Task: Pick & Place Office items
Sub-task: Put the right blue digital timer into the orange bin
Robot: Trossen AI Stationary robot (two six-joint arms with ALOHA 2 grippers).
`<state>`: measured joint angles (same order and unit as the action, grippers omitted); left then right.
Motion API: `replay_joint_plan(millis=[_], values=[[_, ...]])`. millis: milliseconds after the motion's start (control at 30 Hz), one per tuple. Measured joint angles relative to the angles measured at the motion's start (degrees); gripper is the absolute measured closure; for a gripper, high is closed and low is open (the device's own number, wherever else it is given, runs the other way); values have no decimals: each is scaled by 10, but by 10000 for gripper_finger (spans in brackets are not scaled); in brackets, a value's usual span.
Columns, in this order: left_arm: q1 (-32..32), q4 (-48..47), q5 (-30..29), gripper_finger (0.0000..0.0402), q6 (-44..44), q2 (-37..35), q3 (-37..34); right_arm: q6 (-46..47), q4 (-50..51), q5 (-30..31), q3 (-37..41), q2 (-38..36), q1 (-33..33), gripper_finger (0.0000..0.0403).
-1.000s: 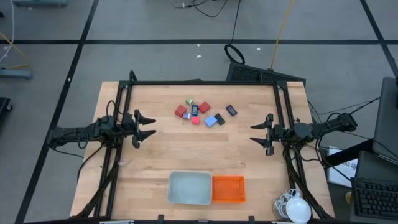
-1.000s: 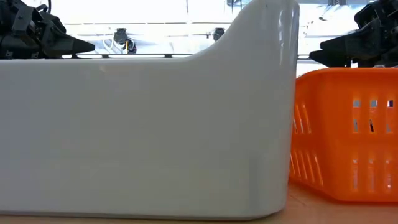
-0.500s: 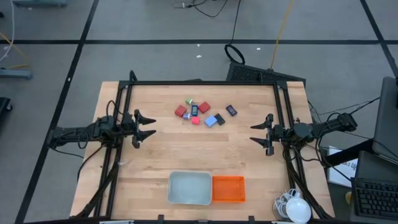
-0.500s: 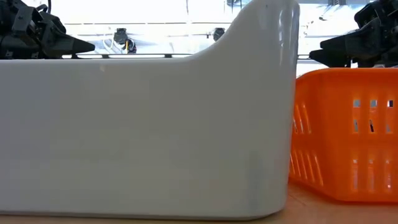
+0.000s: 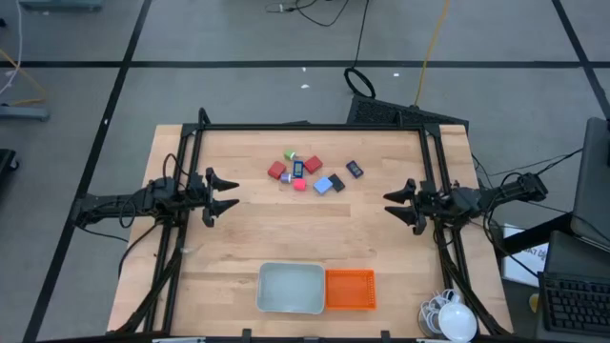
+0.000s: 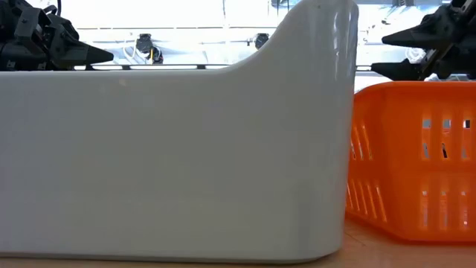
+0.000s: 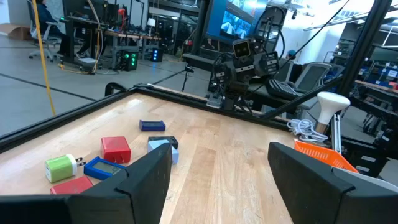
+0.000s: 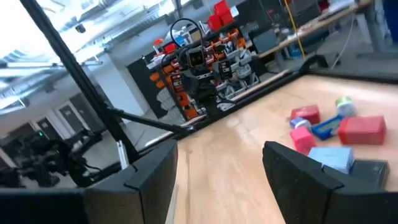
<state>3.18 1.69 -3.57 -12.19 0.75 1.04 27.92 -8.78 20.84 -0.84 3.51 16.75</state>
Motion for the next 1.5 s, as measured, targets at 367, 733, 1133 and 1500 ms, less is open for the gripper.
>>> replay_joint_plan(millis=[367,733,1133,1500], values=[[0,0,0,131,0,0,0,-2,0,83,0,0,0,176],[0,0,0,131,0,0,0,17,-115,196,0,75,-12,175],[0,0,0,131,0,0,0,-18,-192,196,-59,341,-76,94],[0,0,1,131,0,0,0,-36,-53,134,-215,539,-189,88]])
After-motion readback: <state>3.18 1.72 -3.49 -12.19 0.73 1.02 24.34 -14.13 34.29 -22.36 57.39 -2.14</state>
